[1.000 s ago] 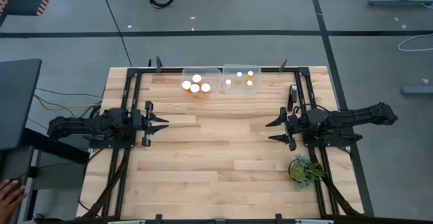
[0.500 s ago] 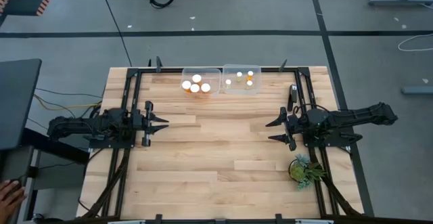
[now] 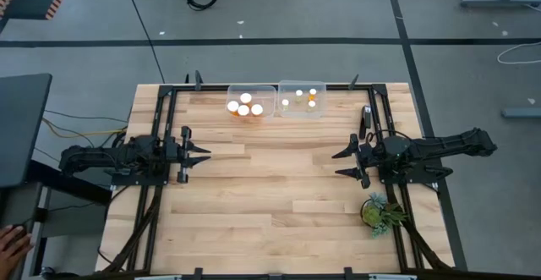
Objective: Pick and place medicine bottles into bin by pill shape (circle, oval)
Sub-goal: Return to Home Position
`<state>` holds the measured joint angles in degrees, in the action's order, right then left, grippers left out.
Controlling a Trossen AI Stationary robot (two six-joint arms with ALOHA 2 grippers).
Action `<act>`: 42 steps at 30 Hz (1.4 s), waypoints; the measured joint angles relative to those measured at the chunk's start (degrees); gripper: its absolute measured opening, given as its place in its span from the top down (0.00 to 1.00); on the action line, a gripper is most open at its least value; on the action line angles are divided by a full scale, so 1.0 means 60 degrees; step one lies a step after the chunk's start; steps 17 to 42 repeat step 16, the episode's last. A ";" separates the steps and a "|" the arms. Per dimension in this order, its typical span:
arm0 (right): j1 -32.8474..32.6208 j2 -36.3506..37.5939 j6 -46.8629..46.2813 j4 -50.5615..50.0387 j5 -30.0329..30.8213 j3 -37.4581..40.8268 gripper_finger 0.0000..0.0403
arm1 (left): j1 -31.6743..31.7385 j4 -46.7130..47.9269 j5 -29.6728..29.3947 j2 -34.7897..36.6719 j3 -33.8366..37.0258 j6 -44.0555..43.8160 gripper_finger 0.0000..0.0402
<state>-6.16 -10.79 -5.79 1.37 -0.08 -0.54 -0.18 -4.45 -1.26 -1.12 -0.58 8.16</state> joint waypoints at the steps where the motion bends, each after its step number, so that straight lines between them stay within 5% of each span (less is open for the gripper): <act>1: 0.0001 0.0000 -0.0001 0.0001 0.0004 0.0000 0.36 | 0.0001 0.0004 -0.0001 0.0001 0.0000 -0.0004 0.81; 42: 0.0000 0.0000 0.0001 0.0000 0.0004 0.0000 0.36 | 0.0000 0.0002 -0.0002 0.0000 0.0000 -0.0004 0.81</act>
